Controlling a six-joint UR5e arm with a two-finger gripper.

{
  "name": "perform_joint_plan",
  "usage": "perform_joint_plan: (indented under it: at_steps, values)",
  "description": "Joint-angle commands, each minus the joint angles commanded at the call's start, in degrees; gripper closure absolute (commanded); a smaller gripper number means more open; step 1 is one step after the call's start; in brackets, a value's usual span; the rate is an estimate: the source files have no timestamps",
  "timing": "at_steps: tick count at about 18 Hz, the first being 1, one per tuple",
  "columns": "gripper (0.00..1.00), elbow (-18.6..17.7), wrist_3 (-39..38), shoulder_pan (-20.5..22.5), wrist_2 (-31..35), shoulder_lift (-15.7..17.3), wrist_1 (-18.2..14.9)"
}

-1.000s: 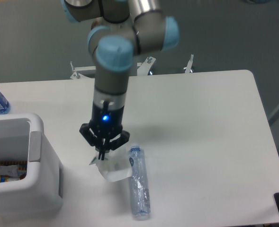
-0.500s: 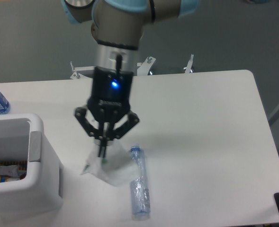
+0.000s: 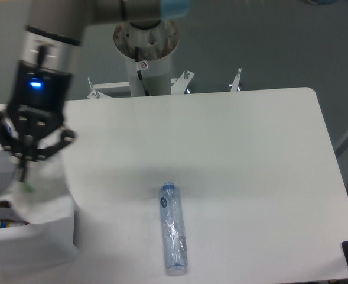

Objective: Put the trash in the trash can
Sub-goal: 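Open the gripper to drop the tissue into the bin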

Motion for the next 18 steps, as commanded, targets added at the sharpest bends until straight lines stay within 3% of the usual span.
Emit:
perform_joint_plan:
  at_steps: [2,3,4,5,6,8,10,15,18]
  values:
    - [0.99,-0.96,-0.44,-1.14,0.0,-0.7,0.0]
    - [0.92,-0.88,-1.4,-1.41,0.09,-1.05,0.0]
    - [0.77,-0.71,-2.37,-1.5,0.0,-1.58,0.0]
    - [0.46,-0.36,-2.2,-1.41,0.17,-1.76,0.0]
    - [0.32,-0.27,-2.37,-1.41,0.35,-1.67,0.0]
    - [0.16,-0.09,-2.55,-1.33,0.96,-1.5,-0.09]
    - [0.09,0.08,-2.64,-1.33,2.63,-1.32,-0.09]
    - [0.08,0.09,-2.64,-0.63,3.95,-1.32,-0.18]
    - [0.07,-0.62,-3.34,3.31,7.29,-0.88,-0.18]
